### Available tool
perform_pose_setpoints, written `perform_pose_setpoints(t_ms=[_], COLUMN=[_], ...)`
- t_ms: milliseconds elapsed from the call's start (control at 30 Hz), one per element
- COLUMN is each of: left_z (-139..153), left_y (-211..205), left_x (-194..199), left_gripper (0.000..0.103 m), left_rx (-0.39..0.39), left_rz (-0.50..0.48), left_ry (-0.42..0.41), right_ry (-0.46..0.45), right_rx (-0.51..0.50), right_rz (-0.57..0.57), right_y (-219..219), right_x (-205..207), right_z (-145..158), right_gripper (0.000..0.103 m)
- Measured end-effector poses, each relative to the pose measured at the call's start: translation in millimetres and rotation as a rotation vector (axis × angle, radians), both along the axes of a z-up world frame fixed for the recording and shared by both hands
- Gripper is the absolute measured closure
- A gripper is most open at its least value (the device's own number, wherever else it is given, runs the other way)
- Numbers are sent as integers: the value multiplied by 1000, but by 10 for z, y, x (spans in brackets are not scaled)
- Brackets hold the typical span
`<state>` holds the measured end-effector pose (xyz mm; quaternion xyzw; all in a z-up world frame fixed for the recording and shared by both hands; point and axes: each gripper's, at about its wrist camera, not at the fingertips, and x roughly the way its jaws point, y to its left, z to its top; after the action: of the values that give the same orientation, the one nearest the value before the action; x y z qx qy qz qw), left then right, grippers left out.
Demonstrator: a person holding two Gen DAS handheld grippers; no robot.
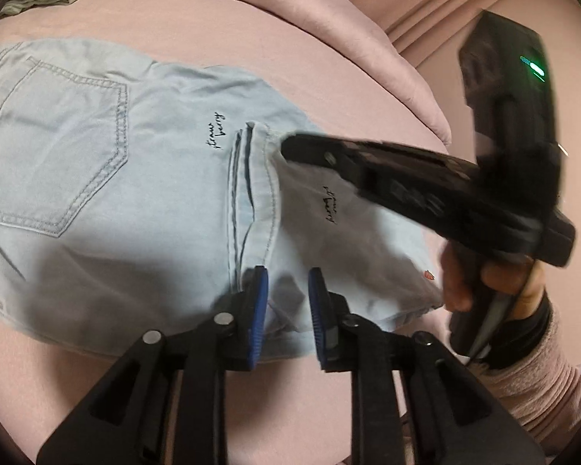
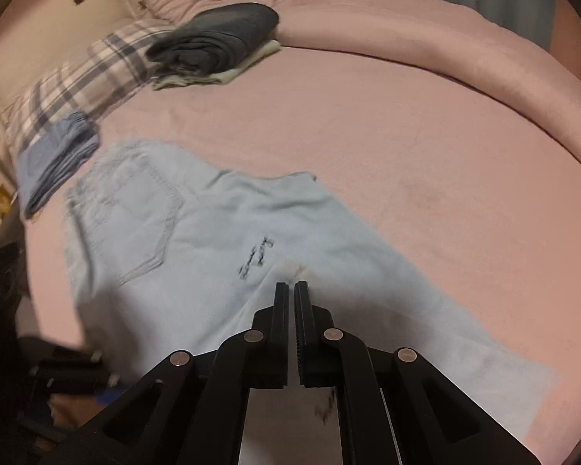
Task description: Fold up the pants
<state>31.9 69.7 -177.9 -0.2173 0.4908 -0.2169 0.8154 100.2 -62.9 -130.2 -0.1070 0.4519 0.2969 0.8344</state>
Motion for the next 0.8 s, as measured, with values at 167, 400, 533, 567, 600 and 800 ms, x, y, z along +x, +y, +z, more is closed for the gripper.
perform_pose_setpoints(t_ms=[167,400,533,567,600,800], left_z=[13,28,74,77,52,-49], left_y=[-84,-101,-185,-220,-232,-223], left_x=[89,33,4,13,30,48], left_gripper=[79,79,70,70,70,71], left_rx=[-17,-50,-48,-48,-46,-39], left_rz=[11,38,12,5,0,3], left_ry=[4,28,7,3,3,17], right_ry=[42,32,50,49,50,100], right_rx=[-93,-23,2,-1,-6,-45], right_rz=[128,113,57,52,46,-11], right_y=[43,270,196,170,151,156], right_x=[-312,-108,-5,-14,-4,236], right_z=[-76,-169,-120,-113,-110,-246], right_gripper=[98,98,98,98,98,98])
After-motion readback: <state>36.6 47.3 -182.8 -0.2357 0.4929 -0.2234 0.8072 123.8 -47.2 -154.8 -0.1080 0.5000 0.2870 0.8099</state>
